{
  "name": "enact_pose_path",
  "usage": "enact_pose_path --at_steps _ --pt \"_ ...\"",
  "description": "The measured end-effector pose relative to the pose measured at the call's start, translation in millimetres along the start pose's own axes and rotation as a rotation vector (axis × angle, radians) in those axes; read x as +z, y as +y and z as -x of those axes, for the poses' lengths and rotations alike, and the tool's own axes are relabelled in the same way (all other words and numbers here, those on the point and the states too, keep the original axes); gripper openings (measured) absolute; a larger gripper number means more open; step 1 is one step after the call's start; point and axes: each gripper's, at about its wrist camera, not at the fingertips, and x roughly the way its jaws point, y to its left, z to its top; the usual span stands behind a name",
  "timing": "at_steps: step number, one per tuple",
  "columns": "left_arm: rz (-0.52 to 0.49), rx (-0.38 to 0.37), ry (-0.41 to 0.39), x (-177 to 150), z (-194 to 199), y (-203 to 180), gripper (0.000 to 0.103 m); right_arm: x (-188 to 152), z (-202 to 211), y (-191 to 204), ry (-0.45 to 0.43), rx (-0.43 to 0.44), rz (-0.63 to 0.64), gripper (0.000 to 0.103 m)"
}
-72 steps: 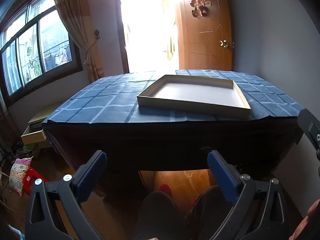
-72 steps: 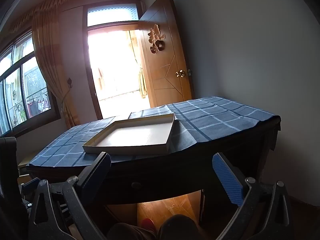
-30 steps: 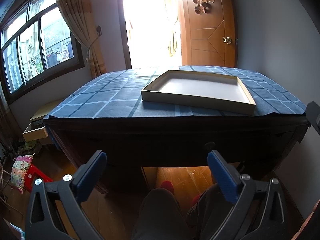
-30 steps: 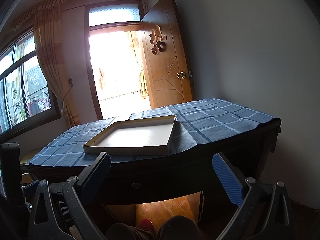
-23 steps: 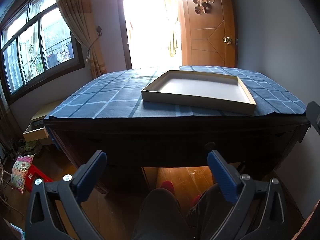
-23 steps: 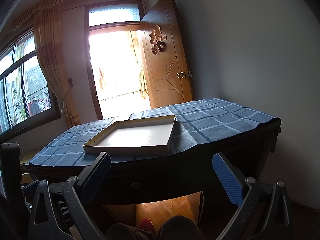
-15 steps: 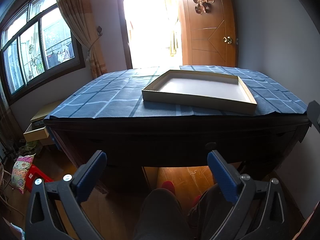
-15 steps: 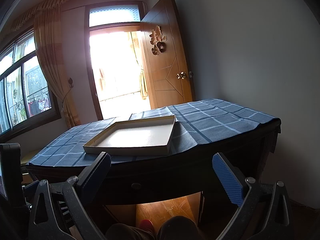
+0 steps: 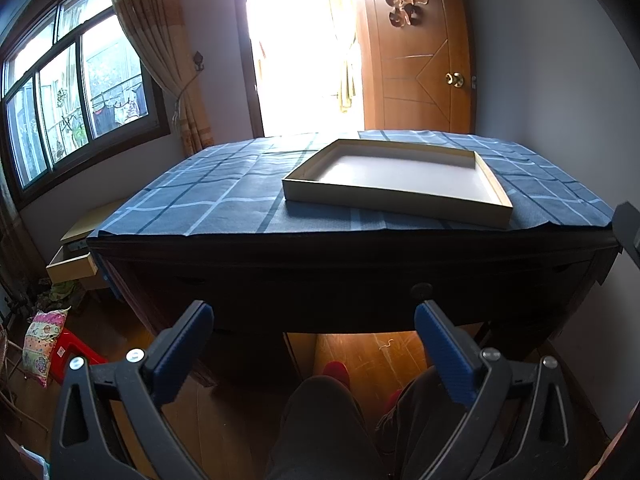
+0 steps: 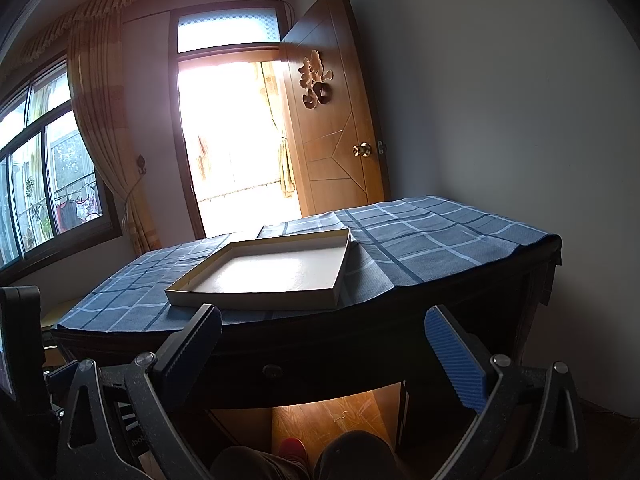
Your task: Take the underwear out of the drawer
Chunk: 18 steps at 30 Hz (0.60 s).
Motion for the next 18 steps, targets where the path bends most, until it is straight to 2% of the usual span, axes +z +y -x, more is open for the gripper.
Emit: enact_pose_path --at_steps 18 --pt "0.000 -0.001 0.019 -3.9 -6.7 -2.5 0.102 -3.8 -7.7 -5.1 0.028 -0.006 -0.007 0.103"
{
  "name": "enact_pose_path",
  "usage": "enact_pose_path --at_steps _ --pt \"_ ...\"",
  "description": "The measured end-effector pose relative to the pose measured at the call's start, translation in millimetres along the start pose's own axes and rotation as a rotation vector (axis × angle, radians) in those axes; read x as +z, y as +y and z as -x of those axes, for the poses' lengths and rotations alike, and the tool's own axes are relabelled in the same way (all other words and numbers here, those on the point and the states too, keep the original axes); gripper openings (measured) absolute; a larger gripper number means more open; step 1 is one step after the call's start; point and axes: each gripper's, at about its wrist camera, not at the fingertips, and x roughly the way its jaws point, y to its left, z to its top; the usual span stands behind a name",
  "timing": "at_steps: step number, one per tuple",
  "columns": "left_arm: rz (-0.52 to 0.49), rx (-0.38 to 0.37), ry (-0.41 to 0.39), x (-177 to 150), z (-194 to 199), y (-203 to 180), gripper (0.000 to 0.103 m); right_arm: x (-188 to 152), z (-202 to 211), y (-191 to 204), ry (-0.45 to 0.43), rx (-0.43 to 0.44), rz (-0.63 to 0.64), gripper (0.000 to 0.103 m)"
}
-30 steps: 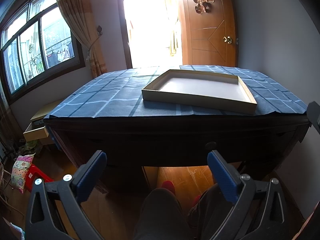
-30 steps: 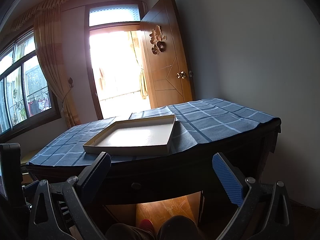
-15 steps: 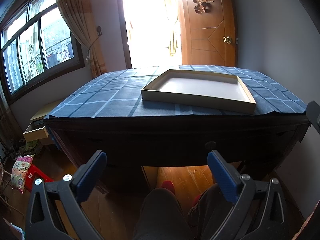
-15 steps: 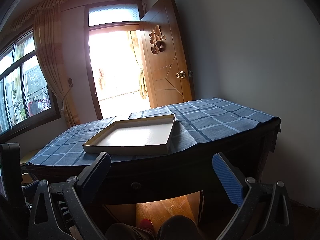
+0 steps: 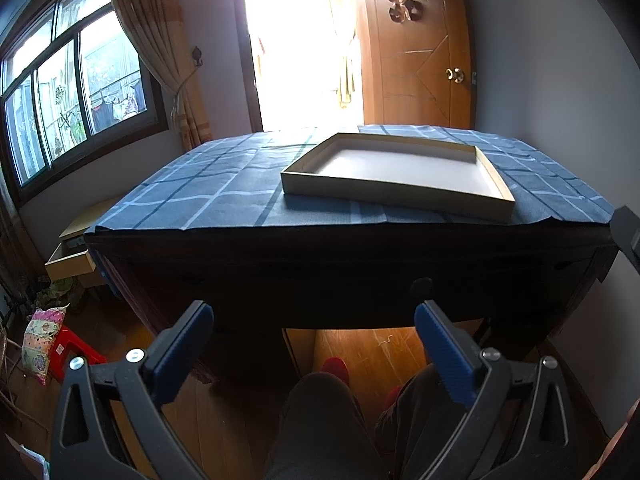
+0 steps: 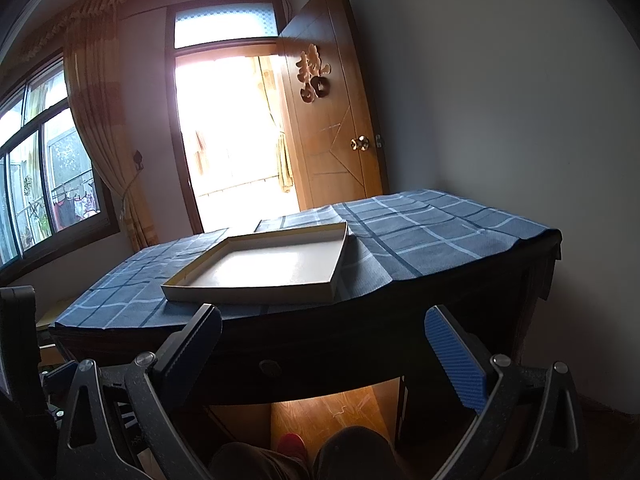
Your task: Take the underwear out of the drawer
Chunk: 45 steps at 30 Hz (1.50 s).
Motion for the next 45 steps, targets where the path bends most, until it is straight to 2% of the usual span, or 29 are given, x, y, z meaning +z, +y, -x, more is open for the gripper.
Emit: enact_pose_path --at_steps 11,17,23,25,28,34,43,45 --pt "0.010 -0.023 0.039 -18.6 -32.7 15.0 0.102 -16.0 -32.5 -24.6 0.063 -0.010 0.018 0.103" --pt "0.020 -0.057 0.024 -28.3 -57.9 17.1 0.102 -38.5 -71.6 -37.4 0.138 0.098 0.099 0.103" --pt "-0.061 -0.085 -0.009 -30.5 -78.7 -0.2 0.102 -61.0 -111.0 -34.9 0.207 0.217 0.198 0.103" --pt "-0.064 -0.118 0.006 -30.3 -87.4 -4.6 0.102 -64.9 -120.6 -31.1 0.219 0.208 0.253 0.103" --pt "-0.065 -0.126 0.010 -29.8 -98.2 -6.6 0.102 -67.2 -136.1 -32.6 0.229 0.184 0.275 0.102" --pt "-0.074 -0.137 -0.043 -28.2 -108.5 -6.0 0.102 -64.5 -157.3 -45.6 0.214 0.168 0.328 0.102" --pt "-0.096 -0.129 -0.045 -19.2 -127.0 -17.7 0.102 -52.6 -187.4 -73.3 0.236 0.178 0.293 0.101" --pt "-0.099 -0.131 -0.033 -19.0 -131.3 -20.4 0.102 -52.9 -199.4 -69.7 0.278 0.208 0.297 0.093"
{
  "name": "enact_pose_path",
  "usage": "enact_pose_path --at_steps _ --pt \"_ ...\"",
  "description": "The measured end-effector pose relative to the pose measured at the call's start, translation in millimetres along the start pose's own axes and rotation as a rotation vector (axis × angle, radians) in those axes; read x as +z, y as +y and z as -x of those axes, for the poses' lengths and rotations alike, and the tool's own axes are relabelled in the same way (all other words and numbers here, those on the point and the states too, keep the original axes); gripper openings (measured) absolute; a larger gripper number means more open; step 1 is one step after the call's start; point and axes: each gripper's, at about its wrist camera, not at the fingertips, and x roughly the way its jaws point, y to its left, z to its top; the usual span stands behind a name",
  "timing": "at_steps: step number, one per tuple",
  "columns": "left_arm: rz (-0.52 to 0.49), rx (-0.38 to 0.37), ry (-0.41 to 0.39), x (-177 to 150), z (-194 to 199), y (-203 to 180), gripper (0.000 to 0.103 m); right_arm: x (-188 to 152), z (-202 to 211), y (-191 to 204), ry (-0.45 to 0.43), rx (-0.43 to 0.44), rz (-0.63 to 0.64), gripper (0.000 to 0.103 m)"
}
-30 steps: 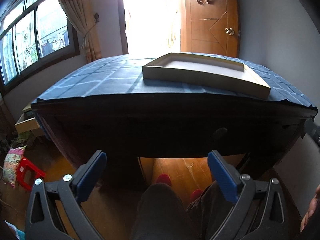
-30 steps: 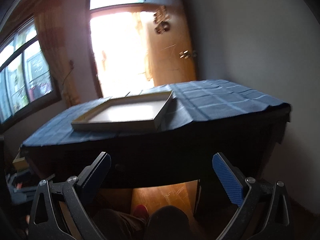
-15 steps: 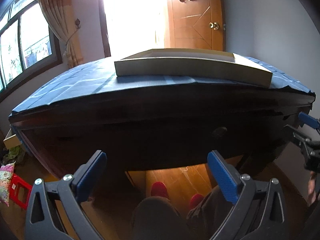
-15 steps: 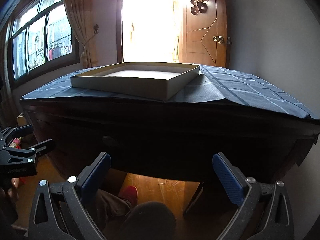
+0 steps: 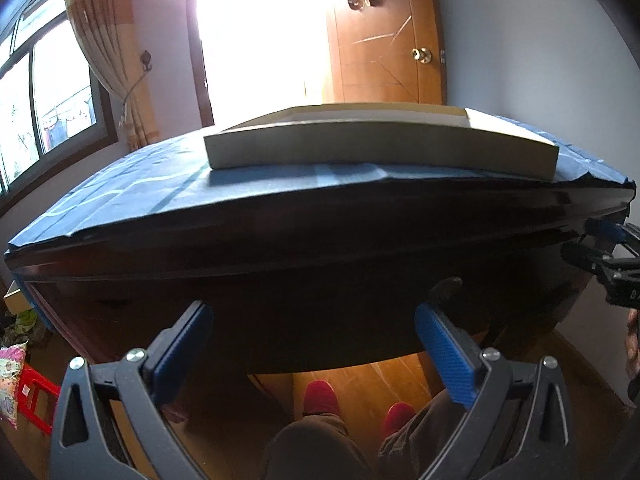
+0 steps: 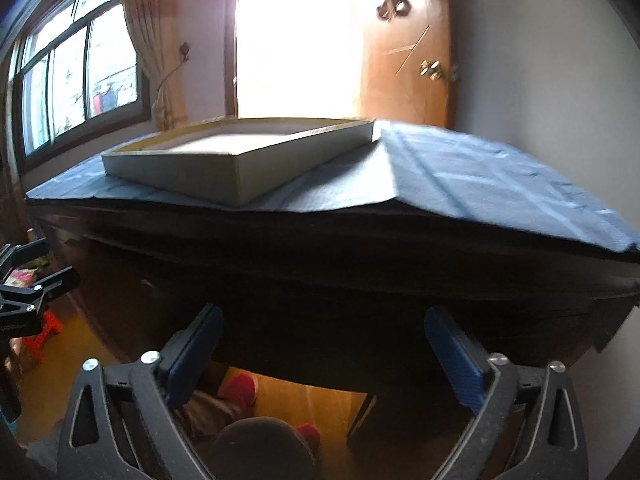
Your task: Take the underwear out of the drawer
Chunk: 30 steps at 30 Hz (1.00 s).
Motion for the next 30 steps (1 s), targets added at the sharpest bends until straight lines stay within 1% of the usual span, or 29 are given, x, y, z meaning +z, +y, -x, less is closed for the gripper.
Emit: enact_pose_path --at_steps 2,6,9,13,17,19,21,26,30 --pt "-0.004 -0.004 0.010 0.4 -3.6 -3.0 0.102 3.7 -7.7 9.0 0.021 0.035 0.035 0.090" --pt "-0.014 -0.009 0.016 5.0 -7.1 -3.3 0.102 7.6 -21.5 21.8 0.042 0.055 0.104 0.090" --pt "-0.008 -0.020 0.023 8.4 -10.2 -3.0 0.102 11.7 -34.4 22.2 0.099 0.072 0.145 0.090" --pt "0.006 -0.038 0.051 11.0 -18.8 -7.8 0.102 17.1 -35.2 28.8 0.178 0.090 0.251 0.090" --pt "0.008 -0.056 0.059 10.9 -21.5 -17.5 0.102 17.6 -37.4 33.4 0.272 0.095 0.367 0.090" --pt "-0.007 -0.051 0.059 10.4 -22.1 -22.3 0.102 15.5 -37.3 35.3 0.283 0.088 0.391 0.091" --pt "-0.019 -0.055 0.068 10.1 -23.6 -26.6 0.102 14.1 -37.3 41.3 0.287 0.060 0.415 0.092" --pt "-0.019 -0.055 0.071 11.7 -21.2 -29.3 0.102 11.2 -36.5 40.8 0.293 0.062 0.407 0.094" --pt "-0.013 -0.076 0.073 13.0 -18.7 -35.1 0.102 19.0 -41.2 26.6 0.301 0.126 0.299 0.094"
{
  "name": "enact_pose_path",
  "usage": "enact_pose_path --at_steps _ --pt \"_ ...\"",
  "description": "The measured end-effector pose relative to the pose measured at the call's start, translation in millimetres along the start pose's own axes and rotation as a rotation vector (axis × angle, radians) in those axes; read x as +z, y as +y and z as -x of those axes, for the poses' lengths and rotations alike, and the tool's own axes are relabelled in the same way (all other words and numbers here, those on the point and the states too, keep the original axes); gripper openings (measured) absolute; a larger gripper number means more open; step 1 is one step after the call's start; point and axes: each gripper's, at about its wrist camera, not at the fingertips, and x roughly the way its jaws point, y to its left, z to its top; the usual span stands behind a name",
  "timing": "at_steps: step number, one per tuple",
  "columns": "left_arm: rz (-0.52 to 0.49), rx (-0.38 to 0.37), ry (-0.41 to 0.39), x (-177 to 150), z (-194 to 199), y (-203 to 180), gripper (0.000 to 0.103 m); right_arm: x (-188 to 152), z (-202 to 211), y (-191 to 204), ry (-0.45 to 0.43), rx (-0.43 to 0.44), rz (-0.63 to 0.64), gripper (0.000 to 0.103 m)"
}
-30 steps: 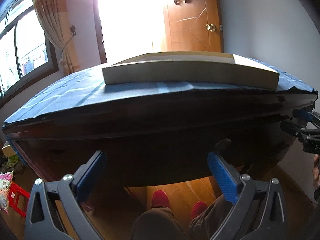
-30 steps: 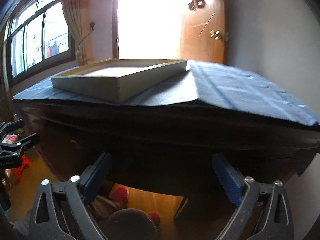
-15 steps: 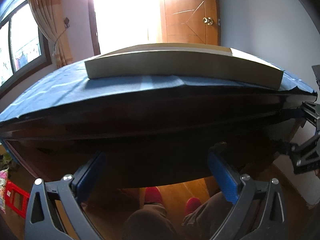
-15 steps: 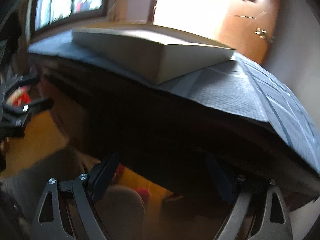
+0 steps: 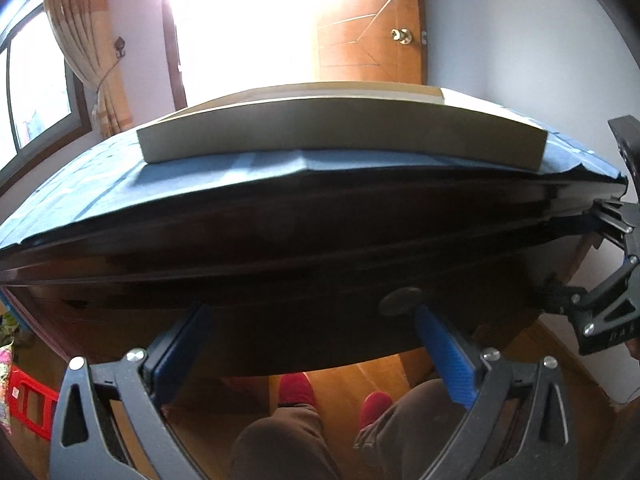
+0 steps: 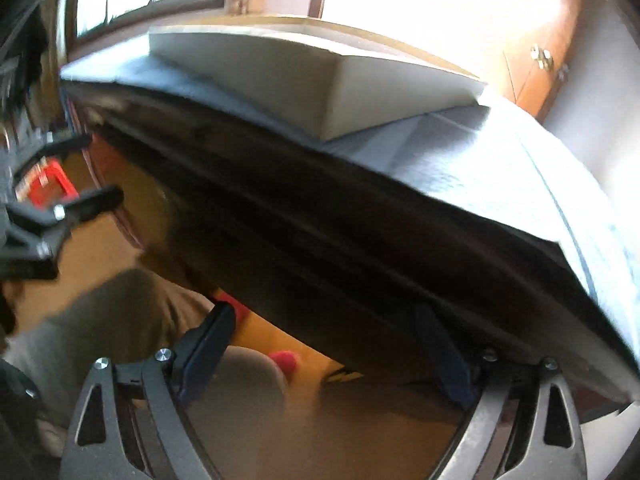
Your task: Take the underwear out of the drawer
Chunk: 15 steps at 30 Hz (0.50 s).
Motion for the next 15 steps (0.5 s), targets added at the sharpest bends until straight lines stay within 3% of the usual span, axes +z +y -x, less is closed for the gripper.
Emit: enact_pose_path --at_steps 2,5,9,13,15 --pt "-0.004 -0.007 0.003 0.1 0.4 -2.7 0.102 -0.8 4.0 -6.4 -0.027 0.036 -0.042 0.092" --pt "-0.003 0.000 0.004 0.4 0.0 -2.6 0.102 -13.0 17.0 -31.4 -0.103 0.080 -0.191 0.074" --pt "0.018 -0.002 0.011 2.9 -4.5 -4.0 0.102 -36.2 25.2 -53.9 -0.168 0.057 -0.275 0.074" --pt "-0.004 0.009 0.001 3.2 -4.1 -10.6 0.102 -36.4 25.8 -51.9 -0.160 0.017 -0.229 0.073" --pt "-0.007 0.009 0.000 3.8 -5.1 -12.9 0.102 -44.0 27.0 -62.1 -0.165 0.041 -0.266 0.072"
